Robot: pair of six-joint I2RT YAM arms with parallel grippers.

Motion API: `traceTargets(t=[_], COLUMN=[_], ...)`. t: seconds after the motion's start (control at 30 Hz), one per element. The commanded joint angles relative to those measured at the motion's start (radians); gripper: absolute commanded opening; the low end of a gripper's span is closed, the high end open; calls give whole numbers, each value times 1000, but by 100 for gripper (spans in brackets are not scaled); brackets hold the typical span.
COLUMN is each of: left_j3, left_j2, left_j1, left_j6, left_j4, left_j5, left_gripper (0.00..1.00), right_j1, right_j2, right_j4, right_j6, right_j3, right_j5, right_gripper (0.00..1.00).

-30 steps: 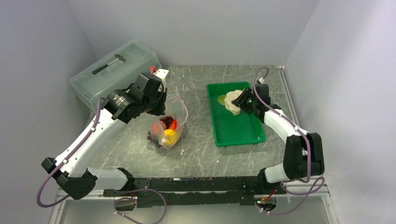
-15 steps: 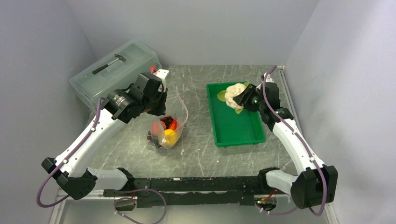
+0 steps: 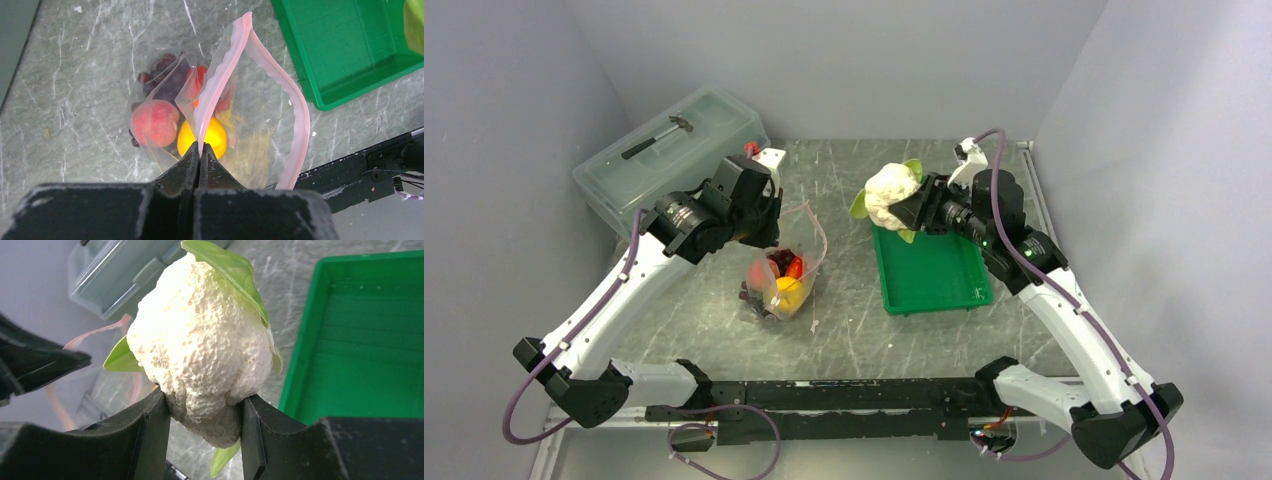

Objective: Place the food in the zip-top bag and seal the zipper
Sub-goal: Pick up the fake vegetable from the bin, then place the fake vegetable in the zipper food storage bag.

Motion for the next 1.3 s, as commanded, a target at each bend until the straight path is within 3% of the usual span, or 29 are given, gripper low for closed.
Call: traceTargets(t=[0.0,0.23,0.83,1.27], left_j3=[13,9,-9,-1], left_j2=[1,3,-5,-17], left_j1=[-1,-4,-5,-7], left_j6=[-22,-20,-17,-20], left_j4=[7,13,24,13], left_j5=[20,48,54,65], left_gripper=[0,0,0,0], right_j1=[48,129,370,461], right_j2=[-25,0,118,306], right_j4=[34,68,78,6], right_j6=[2,21,22,29], right_j3=[62,96,188,310], right_j5=[-63,-143,-119,39], right_gripper=[32,32,34,34])
